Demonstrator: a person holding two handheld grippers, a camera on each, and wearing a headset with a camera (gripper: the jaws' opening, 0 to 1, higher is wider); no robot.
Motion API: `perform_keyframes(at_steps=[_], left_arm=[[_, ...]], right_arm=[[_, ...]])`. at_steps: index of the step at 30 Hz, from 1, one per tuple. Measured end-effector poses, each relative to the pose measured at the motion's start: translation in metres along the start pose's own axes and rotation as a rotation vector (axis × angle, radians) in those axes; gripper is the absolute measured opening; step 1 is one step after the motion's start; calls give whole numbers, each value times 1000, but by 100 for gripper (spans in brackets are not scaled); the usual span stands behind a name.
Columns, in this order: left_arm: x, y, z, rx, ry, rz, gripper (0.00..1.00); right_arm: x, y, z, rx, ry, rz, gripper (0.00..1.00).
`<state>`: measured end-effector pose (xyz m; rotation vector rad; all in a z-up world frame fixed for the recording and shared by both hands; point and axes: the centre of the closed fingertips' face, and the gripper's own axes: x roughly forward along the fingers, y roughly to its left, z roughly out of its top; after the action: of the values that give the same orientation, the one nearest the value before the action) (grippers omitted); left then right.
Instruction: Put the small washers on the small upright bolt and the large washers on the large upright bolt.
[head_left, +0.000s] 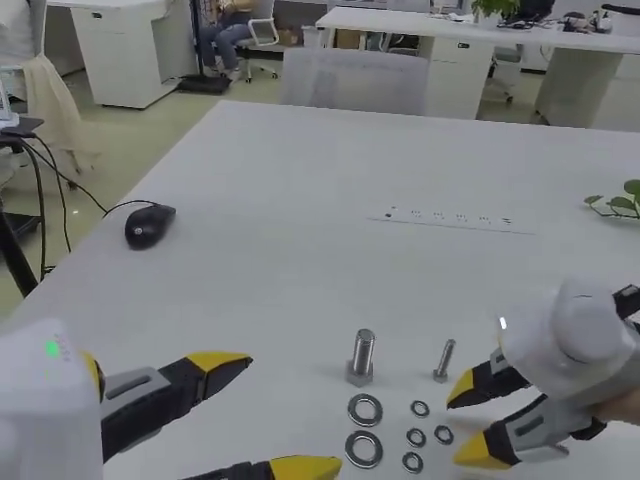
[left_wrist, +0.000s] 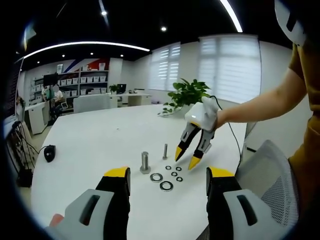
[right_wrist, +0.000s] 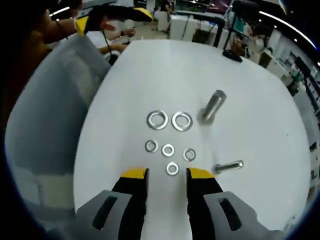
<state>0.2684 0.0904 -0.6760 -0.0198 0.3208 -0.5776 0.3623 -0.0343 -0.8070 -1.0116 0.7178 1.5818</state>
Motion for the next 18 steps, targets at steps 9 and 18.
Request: perform_keyframes(at_steps=[9, 18], left_arm=[[1, -1, -1, -11, -2, 0, 61], [0, -1, 4, -10, -15, 6, 61]], right_arm=[[13, -4, -5, -48, 116, 55, 29], [17, -2, -10, -109, 185, 94, 26]])
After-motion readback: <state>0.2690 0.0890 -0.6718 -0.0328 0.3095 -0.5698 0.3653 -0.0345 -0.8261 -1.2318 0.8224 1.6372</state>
